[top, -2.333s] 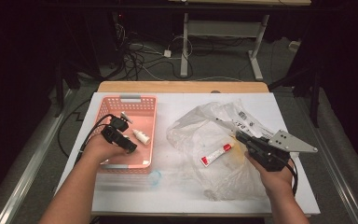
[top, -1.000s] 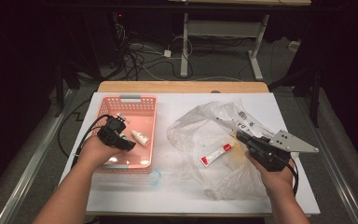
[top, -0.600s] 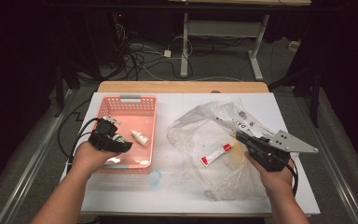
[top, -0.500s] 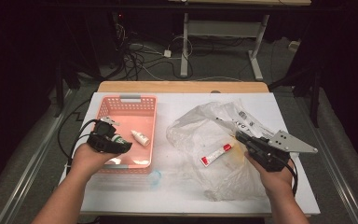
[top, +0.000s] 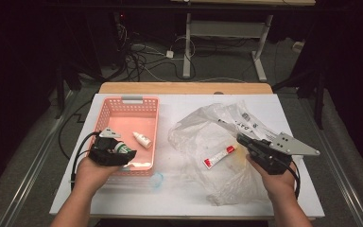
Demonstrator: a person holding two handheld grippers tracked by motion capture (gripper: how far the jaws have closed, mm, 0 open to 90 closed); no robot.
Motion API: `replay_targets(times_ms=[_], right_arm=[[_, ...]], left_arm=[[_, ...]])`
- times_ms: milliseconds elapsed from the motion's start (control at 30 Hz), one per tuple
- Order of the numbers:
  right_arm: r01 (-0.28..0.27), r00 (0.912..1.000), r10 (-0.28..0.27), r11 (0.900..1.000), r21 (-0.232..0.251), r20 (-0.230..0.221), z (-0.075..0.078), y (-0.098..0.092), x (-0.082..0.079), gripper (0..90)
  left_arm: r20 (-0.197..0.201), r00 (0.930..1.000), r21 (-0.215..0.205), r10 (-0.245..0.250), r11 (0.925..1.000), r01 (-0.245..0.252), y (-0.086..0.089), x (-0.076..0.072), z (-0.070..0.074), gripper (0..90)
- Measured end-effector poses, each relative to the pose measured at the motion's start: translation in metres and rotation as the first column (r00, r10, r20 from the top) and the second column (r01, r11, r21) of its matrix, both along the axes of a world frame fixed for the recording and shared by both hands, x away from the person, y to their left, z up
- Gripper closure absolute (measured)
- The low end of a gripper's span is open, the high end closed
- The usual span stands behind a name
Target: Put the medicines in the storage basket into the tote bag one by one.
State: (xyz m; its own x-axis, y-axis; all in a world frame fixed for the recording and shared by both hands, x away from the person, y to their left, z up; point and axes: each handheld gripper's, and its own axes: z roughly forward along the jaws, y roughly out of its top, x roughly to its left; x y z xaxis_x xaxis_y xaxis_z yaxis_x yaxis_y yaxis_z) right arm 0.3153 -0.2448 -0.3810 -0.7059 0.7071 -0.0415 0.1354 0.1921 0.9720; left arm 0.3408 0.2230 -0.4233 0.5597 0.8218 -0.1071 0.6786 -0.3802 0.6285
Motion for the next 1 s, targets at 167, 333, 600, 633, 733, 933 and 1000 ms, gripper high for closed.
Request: replay_targets(times_ms=[167, 333, 600, 633, 733, 933, 1000], right_arm=[[0.005, 1.0, -0.005, 1.0, -0.006, 0.0, -0.001, -0.001, 0.001, 89.9], [0.009, 1.0, -0.009, 1.0, -0.005, 0.0, 0.0, 0.0, 0.0, 89.9], [0.012, 0.9999, -0.012, 1.0, -0.008, -0.01, -0.004, -0.002, 0.002, 89.9], [0.011, 0.9999, -0.011, 1.0, -0.008, -0.009, -0.004, -0.002, 0.002, 89.9], [0.007, 1.0, -0.007, 1.0, -0.006, -0.005, -0.003, -0.001, 0.001, 89.9], [0.0, 0.9999, 0.0, 1.0, 0.0, 0.011, 0.002, -0.002, -0.002, 89.9], [0.0, 0.9998, 0.0, 1.0, 0.001, 0.018, 0.004, -0.003, -0.002, 89.9]], left_arm=[[0.028, 0.9995, -0.022, 0.013, 0.9997, -0.012, 0.0, -0.005, 0.0, 34.0], [0.049, 0.9988, -0.043, 0.006, 0.999, -0.004, 0.001, -0.008, 0.0, 34.0], [0.078, 0.9969, -0.109, 0.01, 0.994, -0.001, 0.004, -0.014, 0.0, 34.1], [0.081, 0.9966, -0.115, 0.013, 0.9934, -0.003, 0.005, -0.014, 0.0, 34.1], [0.092, 0.9956, -0.13, 0.018, 0.9915, -0.006, 0.006, -0.016, 0.002, 34.1], [0.122, 0.9925, -0.149, 0.01, 0.9887, 0.009, 0.004, -0.022, 0.009, 34.1], [0.127, 0.9918, -0.158, 0.006, 0.9873, 0.014, 0.002, -0.024, 0.01, 34.1]])
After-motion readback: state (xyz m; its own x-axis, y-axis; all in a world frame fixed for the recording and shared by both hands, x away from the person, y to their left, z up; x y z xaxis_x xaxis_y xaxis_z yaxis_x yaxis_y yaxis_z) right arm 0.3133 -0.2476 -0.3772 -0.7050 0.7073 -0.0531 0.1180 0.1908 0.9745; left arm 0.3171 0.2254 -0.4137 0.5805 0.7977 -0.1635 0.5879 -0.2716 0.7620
